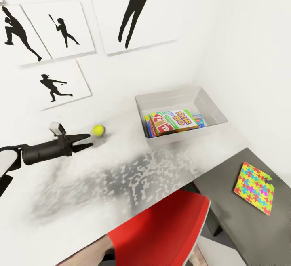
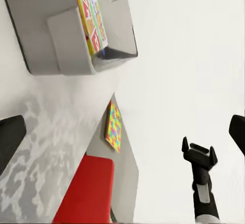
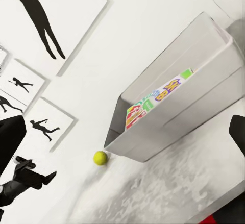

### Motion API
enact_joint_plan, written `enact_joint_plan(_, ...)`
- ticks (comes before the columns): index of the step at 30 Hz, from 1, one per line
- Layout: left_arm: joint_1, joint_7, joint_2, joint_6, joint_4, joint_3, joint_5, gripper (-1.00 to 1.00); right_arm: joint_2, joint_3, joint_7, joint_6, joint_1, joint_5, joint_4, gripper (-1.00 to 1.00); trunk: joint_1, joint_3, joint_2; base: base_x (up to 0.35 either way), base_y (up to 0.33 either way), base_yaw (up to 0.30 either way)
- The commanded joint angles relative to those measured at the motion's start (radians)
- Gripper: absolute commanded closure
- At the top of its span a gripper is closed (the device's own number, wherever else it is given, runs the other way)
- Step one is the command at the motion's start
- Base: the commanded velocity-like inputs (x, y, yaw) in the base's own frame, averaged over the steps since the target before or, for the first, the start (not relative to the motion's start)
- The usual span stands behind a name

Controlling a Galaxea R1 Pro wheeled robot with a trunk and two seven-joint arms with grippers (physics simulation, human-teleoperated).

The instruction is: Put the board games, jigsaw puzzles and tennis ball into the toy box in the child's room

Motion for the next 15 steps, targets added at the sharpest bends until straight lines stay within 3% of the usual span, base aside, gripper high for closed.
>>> enact_joint_plan(1,0.034,-0.031,0.001,0.0,0.001,0.014,-0.007,-1.0,0.0,0.0,0.003,0.01,-0.001,0.0,0.0,-1.0,0.001,0.0,-0.001,-0.011,0.0,-0.127)
enact_joint_plan(6,0.212,-0.066,0.0,-0.005,0.004,0.091,-0.01,-1.0,0.002,0.0,0.005,0.011,-0.001,-0.001,-0.002,-1.0,0.001,0.008,-0.001,-0.087,0.03,-0.124)
enact_joint_plan(10,0.313,-0.07,0.0,-0.008,0.004,0.131,-0.011,-1.0,0.014,0.002,0.006,0.013,-0.001,-0.003,-0.009,-1.0,0.001,0.013,-0.001,-0.167,0.072,-0.058)
enact_joint_plan(15,0.359,-0.073,-0.005,-0.008,0.003,0.18,-0.01,-1.0,0.032,0.002,0.006,0.013,-0.001,-0.008,-0.008,-1.0,0.001,0.019,-0.001,-0.042,0.015,0.041)
